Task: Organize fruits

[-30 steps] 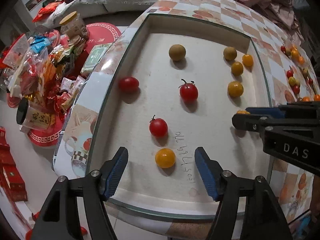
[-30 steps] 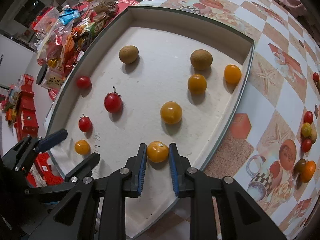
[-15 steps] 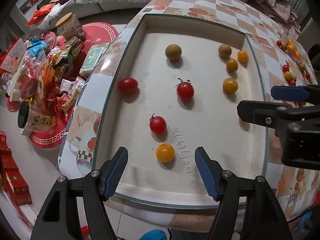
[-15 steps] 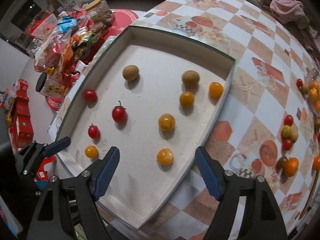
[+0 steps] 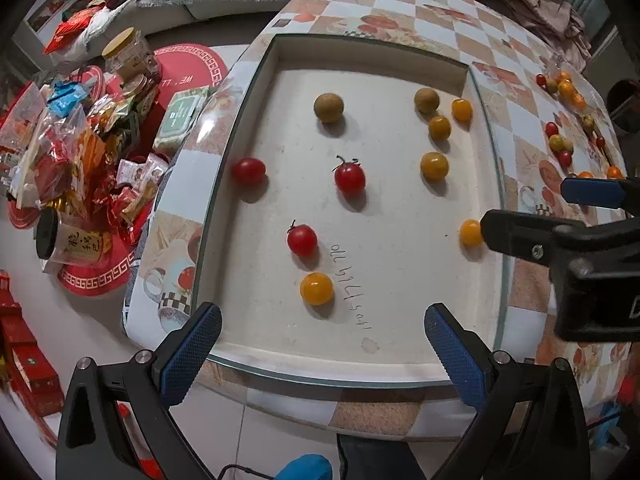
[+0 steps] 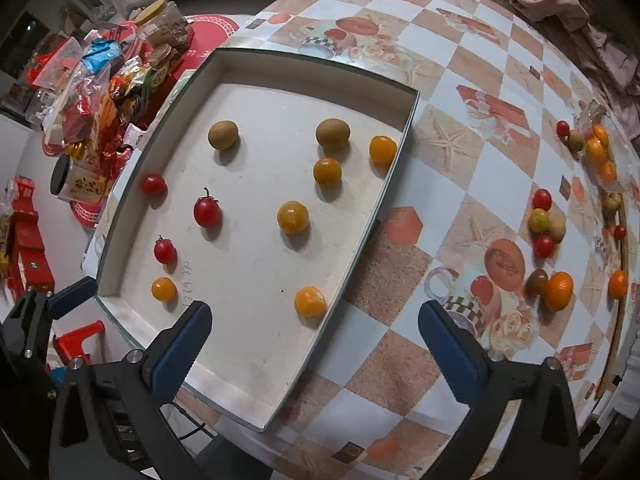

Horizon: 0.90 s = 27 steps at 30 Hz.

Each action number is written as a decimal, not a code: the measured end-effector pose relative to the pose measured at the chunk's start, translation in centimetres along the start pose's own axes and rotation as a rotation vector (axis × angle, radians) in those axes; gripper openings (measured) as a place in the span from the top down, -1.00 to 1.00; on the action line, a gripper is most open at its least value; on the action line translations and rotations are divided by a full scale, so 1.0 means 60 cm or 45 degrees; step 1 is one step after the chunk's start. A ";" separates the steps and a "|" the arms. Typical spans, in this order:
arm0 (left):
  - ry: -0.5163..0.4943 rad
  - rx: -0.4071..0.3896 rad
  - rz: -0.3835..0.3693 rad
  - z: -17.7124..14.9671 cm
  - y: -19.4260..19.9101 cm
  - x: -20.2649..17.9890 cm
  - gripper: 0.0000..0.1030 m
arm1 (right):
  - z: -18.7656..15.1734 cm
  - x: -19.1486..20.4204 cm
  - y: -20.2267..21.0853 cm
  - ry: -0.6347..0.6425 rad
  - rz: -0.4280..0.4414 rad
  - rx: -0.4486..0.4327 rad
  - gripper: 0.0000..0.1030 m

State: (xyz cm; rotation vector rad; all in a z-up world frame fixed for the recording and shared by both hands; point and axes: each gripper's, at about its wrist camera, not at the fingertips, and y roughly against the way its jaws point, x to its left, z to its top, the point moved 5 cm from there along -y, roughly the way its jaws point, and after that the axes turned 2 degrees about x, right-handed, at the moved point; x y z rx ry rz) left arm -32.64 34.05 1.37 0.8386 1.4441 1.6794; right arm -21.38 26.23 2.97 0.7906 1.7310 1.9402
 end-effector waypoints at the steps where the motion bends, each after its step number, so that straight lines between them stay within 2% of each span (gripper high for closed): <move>1: -0.005 0.006 0.002 0.001 0.002 0.000 -0.98 | 0.000 0.001 0.002 0.001 -0.003 -0.001 -1.00; 7: -0.046 0.030 0.059 -0.003 0.013 -0.002 -0.98 | 0.001 0.008 0.022 0.001 -0.013 -0.012 -1.00; 12: -0.034 0.039 0.038 -0.004 0.024 0.001 -0.98 | 0.004 0.007 0.037 -0.011 -0.025 -0.023 -1.00; 27: -0.092 0.018 0.063 0.017 0.046 -0.003 -0.98 | 0.005 0.007 0.054 -0.007 -0.053 -0.024 -1.00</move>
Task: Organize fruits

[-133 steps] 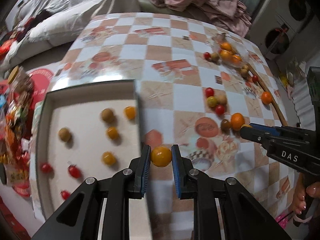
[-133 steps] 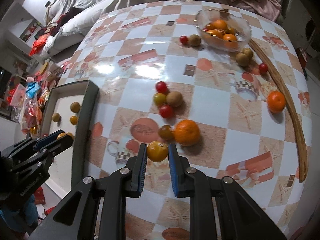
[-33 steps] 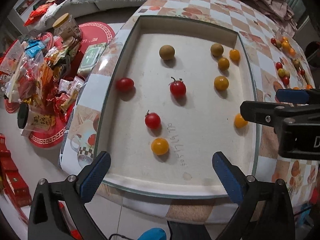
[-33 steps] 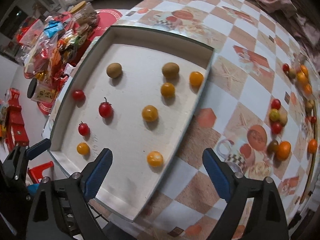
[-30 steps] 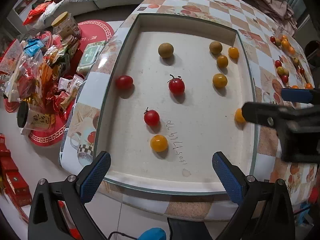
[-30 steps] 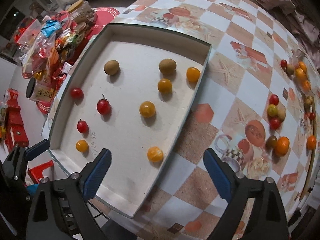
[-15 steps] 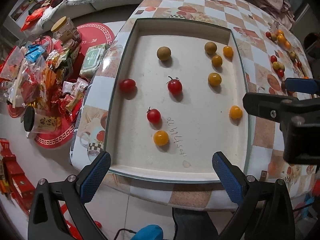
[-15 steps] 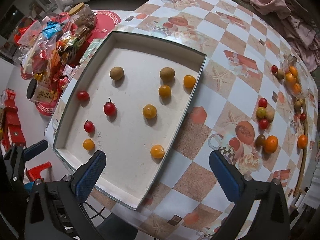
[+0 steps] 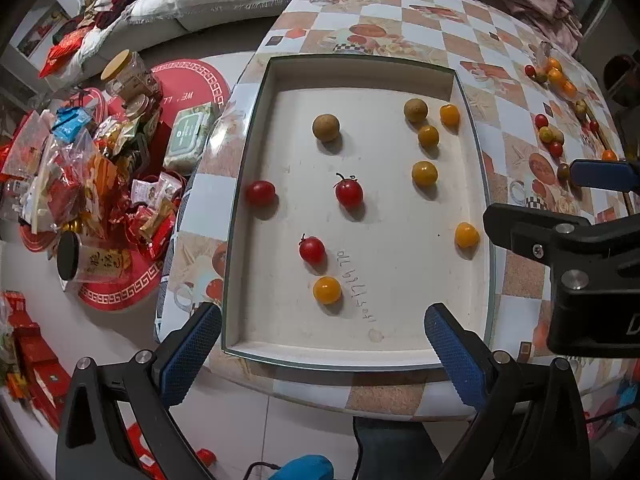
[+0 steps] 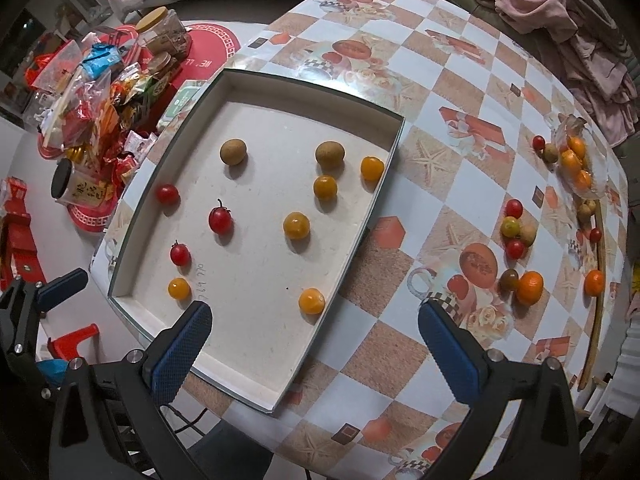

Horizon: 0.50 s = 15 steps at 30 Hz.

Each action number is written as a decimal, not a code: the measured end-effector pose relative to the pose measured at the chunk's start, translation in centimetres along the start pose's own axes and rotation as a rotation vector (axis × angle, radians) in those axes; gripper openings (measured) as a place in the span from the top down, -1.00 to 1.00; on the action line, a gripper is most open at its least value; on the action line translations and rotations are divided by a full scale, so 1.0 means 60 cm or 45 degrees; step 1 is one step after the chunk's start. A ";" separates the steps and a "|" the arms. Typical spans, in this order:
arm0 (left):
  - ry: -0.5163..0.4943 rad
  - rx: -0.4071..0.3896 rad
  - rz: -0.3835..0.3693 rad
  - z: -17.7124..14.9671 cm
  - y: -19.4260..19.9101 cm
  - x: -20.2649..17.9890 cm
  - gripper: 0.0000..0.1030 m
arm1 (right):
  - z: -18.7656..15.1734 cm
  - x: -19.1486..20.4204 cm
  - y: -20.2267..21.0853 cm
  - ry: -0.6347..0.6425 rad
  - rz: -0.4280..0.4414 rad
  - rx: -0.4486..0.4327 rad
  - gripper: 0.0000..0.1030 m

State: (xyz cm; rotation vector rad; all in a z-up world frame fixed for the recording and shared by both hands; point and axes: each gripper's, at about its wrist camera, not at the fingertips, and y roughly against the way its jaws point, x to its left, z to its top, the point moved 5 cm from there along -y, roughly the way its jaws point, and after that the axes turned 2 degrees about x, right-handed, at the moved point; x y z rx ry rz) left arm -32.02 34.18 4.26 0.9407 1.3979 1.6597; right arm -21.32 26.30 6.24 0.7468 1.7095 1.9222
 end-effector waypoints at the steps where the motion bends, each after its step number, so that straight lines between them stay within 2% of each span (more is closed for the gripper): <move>1: -0.003 -0.002 -0.001 0.001 0.001 0.000 -0.98 | 0.001 0.000 0.001 -0.001 0.000 -0.001 -1.00; 15: -0.042 -0.013 -0.002 0.005 0.006 -0.012 -0.98 | 0.002 -0.004 0.006 -0.018 -0.006 0.000 -1.00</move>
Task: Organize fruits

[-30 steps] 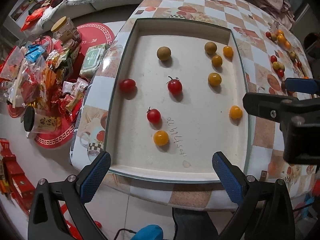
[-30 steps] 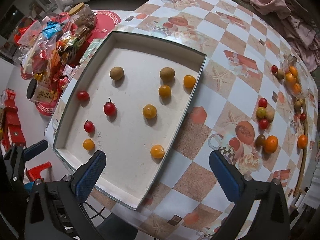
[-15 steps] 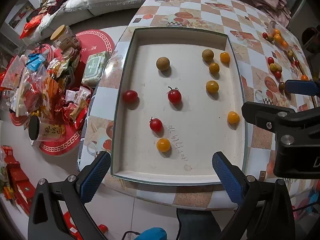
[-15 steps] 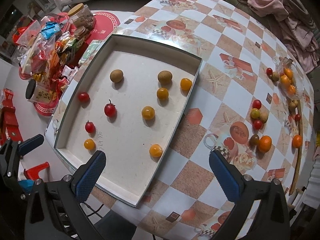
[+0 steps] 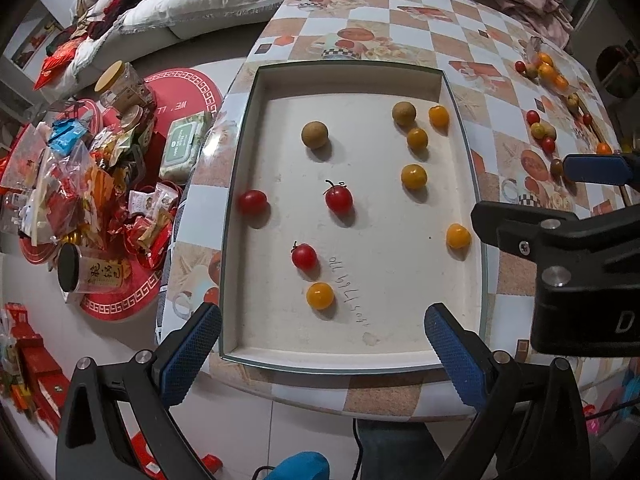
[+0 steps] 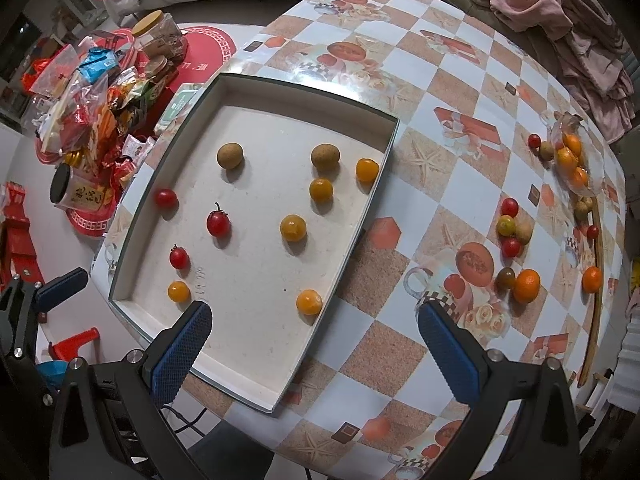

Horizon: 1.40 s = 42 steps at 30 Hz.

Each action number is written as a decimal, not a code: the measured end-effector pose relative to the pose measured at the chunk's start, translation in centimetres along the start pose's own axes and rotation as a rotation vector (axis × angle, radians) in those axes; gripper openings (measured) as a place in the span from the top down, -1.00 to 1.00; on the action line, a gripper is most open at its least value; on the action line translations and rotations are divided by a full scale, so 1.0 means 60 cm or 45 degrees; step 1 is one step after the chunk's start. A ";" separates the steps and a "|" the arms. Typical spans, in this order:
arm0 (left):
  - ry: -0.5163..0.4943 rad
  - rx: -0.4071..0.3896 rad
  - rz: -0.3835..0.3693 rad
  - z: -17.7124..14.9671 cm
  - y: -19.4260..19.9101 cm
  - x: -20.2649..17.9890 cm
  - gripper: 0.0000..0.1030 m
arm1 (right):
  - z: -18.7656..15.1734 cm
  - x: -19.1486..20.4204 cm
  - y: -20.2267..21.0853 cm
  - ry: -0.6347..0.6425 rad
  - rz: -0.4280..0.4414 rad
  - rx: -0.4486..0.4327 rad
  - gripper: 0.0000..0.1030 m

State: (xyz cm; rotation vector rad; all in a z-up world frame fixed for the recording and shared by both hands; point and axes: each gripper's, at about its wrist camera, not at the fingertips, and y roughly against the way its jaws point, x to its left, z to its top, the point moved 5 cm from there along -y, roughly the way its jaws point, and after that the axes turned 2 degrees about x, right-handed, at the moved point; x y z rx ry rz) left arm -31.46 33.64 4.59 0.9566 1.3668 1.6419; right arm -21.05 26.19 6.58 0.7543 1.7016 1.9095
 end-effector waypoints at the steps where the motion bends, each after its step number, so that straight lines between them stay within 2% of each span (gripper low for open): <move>1: -0.001 0.000 0.000 0.000 0.000 -0.001 -0.98 | -0.001 0.000 -0.001 0.000 0.000 0.000 -1.00; 42: -0.023 -0.004 -0.010 0.000 -0.002 -0.013 -0.98 | -0.006 0.000 -0.002 -0.002 0.004 0.000 -1.00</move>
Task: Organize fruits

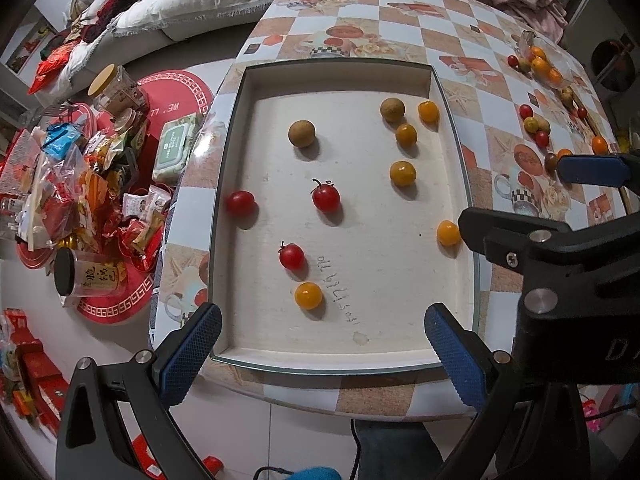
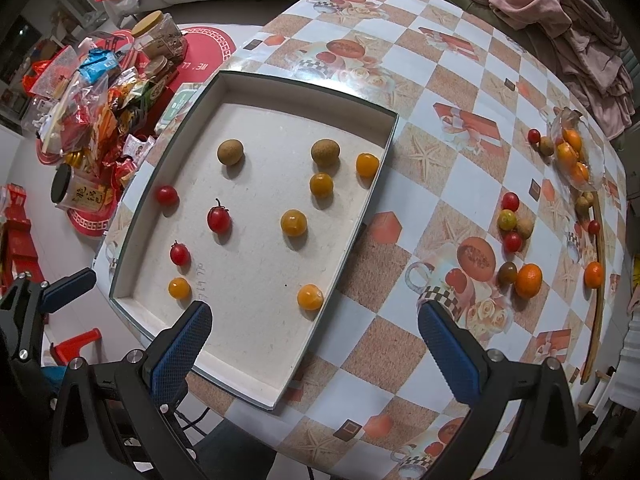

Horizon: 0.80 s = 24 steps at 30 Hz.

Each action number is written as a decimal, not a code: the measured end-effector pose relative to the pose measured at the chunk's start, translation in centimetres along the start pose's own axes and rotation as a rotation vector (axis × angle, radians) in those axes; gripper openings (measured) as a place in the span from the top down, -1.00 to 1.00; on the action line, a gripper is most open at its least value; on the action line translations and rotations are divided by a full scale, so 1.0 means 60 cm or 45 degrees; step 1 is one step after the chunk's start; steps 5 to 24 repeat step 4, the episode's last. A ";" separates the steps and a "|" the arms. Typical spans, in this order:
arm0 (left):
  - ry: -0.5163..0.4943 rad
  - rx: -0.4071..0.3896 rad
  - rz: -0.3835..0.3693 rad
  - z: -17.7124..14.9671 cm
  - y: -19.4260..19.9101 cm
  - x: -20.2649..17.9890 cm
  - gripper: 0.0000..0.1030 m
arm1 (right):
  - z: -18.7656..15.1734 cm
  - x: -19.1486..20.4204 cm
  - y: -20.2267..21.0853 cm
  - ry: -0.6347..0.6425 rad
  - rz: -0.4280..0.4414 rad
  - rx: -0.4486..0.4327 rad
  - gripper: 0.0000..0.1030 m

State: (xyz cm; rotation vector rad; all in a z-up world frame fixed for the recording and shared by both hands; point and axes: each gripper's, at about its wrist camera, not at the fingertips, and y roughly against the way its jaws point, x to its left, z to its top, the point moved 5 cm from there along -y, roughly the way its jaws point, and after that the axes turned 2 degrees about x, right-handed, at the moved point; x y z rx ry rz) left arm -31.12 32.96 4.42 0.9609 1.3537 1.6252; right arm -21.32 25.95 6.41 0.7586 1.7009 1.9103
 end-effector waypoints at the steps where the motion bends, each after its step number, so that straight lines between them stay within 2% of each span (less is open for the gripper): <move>1: -0.001 -0.020 0.003 0.001 0.003 0.000 -0.98 | 0.000 0.000 0.000 0.002 -0.001 -0.001 -1.00; 24: -0.003 -0.021 -0.012 0.001 0.005 -0.001 -0.98 | 0.000 0.000 0.000 0.001 -0.001 -0.001 -1.00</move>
